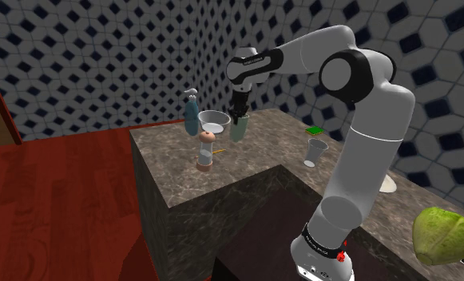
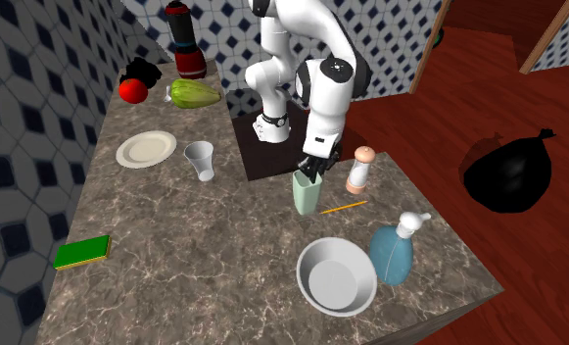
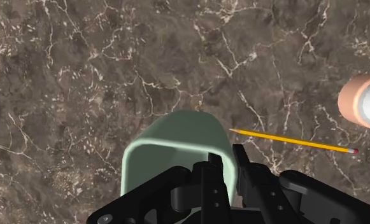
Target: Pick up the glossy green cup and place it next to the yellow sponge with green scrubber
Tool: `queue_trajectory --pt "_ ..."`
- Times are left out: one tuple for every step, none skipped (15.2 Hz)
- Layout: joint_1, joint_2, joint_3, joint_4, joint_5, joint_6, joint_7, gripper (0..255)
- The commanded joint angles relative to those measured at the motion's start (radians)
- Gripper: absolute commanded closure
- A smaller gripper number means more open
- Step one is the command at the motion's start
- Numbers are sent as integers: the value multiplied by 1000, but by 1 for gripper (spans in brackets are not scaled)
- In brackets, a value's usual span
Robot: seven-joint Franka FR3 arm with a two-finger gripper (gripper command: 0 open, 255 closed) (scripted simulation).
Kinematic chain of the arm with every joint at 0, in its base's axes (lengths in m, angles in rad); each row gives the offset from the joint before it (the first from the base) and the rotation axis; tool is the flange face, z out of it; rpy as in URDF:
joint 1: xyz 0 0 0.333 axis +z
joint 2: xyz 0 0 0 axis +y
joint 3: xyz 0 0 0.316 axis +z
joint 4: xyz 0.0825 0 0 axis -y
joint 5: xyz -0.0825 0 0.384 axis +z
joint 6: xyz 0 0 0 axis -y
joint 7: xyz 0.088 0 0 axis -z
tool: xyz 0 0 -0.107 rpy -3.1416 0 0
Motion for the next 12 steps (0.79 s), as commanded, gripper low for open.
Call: queue_trajectory --pt "-1 -9 -1 18 -3 -27 -1 255" --pt "0 -13 -1 27 -4 -39 0 255" --pt "0 -16 -1 37 -5 -52 0 255" --pt "0 -19 -2 47 -6 -65 1 255" --pt "0 -22 -2 57 -6 -78 1 255" --pt "0 -24 -2 67 -7 -90 1 255" --pt "0 -27 -2 78 -8 -103 1 255" --pt "0 -29 -2 89 -9 -116 2 255" --pt "0 -31 -2 100 -9 -129 2 255" --pt "0 -33 -2 111 -10 -142 2 255" --pt "0 -34 -2 123 -10 -155 2 255" --pt "0 -35 -2 134 -10 -168 2 255"
